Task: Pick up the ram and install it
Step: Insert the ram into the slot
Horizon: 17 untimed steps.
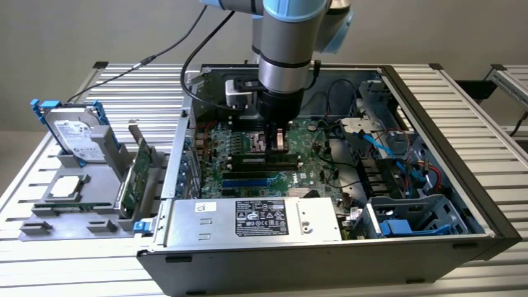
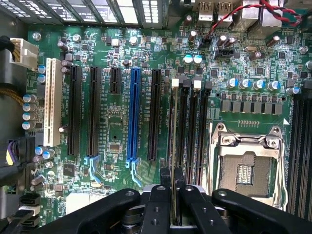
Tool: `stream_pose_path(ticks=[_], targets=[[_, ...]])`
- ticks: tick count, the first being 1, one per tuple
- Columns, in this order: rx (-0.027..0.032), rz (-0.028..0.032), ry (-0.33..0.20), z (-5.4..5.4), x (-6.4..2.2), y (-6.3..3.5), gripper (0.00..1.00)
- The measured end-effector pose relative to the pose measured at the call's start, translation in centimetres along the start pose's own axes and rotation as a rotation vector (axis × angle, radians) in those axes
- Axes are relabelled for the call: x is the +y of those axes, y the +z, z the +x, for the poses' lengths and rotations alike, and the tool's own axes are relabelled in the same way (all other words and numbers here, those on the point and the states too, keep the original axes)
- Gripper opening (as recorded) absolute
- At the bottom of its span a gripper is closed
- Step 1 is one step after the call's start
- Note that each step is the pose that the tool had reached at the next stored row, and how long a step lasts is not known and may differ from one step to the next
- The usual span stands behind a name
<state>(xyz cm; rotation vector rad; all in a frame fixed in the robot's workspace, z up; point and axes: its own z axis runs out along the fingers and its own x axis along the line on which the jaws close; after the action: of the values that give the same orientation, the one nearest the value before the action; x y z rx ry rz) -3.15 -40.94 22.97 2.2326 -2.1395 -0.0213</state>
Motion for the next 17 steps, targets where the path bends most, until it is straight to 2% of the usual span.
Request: stream_pose_path(ticks=[5,17], targets=[[0.0001,0.0000,0.003,-0.03,-0.01,0.15,0.14],[-0.0002,0.0045,0.014,-0.05,0.01,0.21,0.14]])
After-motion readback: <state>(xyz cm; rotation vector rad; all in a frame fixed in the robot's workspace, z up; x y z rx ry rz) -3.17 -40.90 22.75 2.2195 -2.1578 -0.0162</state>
